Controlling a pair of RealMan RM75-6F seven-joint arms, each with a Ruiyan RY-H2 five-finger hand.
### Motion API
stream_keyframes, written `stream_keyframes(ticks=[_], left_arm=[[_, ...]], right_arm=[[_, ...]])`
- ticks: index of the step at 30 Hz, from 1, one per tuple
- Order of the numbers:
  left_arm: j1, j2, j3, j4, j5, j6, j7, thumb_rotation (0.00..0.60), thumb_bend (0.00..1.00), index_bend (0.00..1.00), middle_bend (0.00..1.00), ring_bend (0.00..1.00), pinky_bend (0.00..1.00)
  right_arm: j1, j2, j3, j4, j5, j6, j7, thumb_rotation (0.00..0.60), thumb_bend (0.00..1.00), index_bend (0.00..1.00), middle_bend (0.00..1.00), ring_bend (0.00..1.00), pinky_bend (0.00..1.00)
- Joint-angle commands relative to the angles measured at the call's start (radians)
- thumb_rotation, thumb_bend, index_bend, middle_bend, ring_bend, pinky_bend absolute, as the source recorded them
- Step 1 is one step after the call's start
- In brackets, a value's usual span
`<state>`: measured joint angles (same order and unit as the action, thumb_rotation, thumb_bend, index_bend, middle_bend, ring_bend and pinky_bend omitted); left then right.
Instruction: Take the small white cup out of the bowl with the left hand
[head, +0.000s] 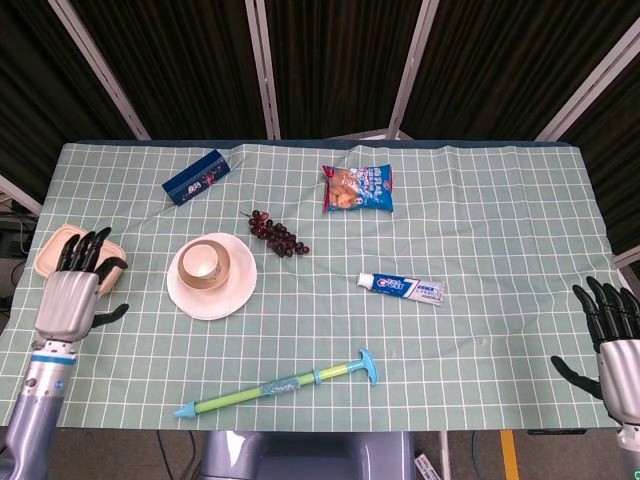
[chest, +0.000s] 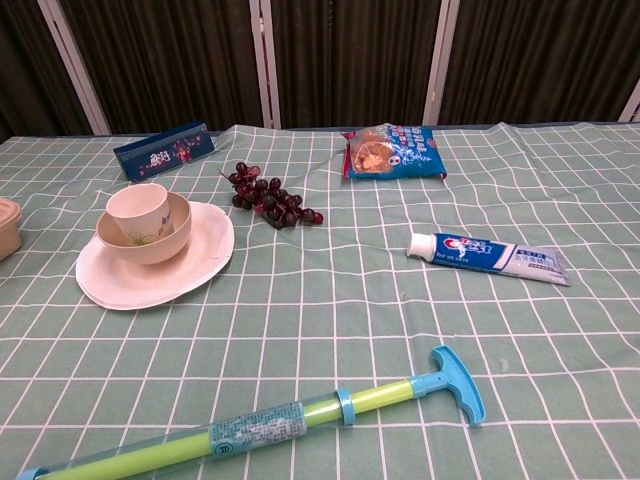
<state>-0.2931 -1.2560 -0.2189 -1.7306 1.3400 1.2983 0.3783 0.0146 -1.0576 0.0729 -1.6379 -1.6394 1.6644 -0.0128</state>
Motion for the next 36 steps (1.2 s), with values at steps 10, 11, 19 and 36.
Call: stream_keyframes(ticks=[10,11,19,36], left_arm=[[-0.199,-0.169,-0.059,0.153,-0.2,-0.169,0.168,0.6,0.23,0.48,0.0,0.0,0.0],[-0.208,-0.181,-0.057,0.164,-0.207,-0.174,0.173,0.6,0.24,0.49,0.0,0.0,0.0],[-0.254,-0.253,-0.041,0.231,-0.258,-0.203,0.201,0.6,0.26,0.51,0.0,0.0,0.0],[-0.33,-0.375,-0.025,0.369,-0.3,-0.212,0.2,0.6,0.45,0.63,0.0,0.0,0.0]], right_arm=[[0.0,0.013,0.003,0.002,0.008,-0.001,0.043,0.6,0.04,0.02,0.0,0.0,0.0],[0.0,0.014,0.004,0.002,0.009,0.0,0.046,0.6,0.04,0.02,0.0,0.0,0.0],[-0.001,0.021,0.006,0.002,0.013,0.002,0.067,0.6,0.04,0.02,0.0,0.0,0.0],[0.001,0.023,0.008,0.009,0.014,0.002,0.094,0.6,0.04,0.02,0.0,0.0,0.0]])
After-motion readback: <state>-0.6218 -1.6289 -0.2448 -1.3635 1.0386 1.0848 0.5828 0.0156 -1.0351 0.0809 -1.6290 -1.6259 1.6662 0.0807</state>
